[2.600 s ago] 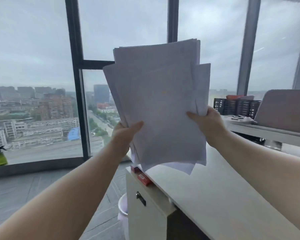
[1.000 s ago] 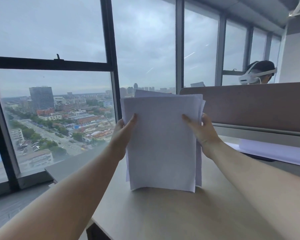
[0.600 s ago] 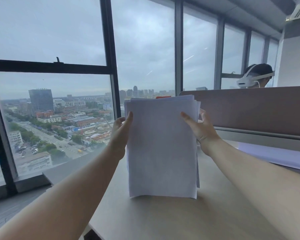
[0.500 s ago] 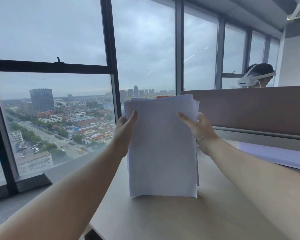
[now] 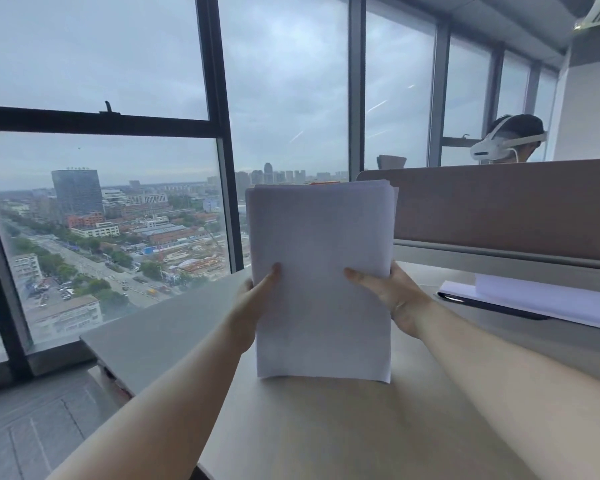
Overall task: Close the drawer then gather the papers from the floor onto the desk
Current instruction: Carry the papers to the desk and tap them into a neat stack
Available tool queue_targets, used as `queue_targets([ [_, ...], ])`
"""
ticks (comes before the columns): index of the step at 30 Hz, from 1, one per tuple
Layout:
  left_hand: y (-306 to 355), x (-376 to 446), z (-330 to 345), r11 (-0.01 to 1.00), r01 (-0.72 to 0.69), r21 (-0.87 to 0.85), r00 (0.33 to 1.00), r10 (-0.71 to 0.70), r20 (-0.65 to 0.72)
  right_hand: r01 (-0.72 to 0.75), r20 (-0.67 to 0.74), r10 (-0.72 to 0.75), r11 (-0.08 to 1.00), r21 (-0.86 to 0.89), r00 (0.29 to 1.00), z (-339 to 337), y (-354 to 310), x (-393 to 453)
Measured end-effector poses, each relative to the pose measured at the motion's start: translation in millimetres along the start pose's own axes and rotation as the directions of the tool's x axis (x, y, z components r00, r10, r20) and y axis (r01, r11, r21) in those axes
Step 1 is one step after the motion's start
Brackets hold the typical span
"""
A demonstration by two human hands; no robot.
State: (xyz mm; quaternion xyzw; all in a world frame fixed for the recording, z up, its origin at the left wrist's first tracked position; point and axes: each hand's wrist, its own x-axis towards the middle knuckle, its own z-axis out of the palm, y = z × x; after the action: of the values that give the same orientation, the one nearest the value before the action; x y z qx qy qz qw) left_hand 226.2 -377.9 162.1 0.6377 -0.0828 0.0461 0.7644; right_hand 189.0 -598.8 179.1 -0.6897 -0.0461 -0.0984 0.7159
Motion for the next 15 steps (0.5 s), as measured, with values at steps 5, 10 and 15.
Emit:
queue_targets([
  [5,-28.3,-4.1,-0.3,0.997,0.081,0.013,0.997,-0.080,-0.009,-0.083,-0.027,0.084,0.996,0.039,0.996,2.8,31.8,-11.7],
  [10,-41.1,7.0,1.0,0.991,0.098,0.090,0.992,-0.089,-0.090,-0.163,-0.147,0.162,0.987,0.006,0.976,9.3,56.5,-6.8],
  [15,-45.4,33.6,2.5,0.942,0.042,0.333,0.985,0.017,-0.172,-0.189,-0.215,0.177,0.981,-0.036,0.960,13.7,61.9,11.8],
])
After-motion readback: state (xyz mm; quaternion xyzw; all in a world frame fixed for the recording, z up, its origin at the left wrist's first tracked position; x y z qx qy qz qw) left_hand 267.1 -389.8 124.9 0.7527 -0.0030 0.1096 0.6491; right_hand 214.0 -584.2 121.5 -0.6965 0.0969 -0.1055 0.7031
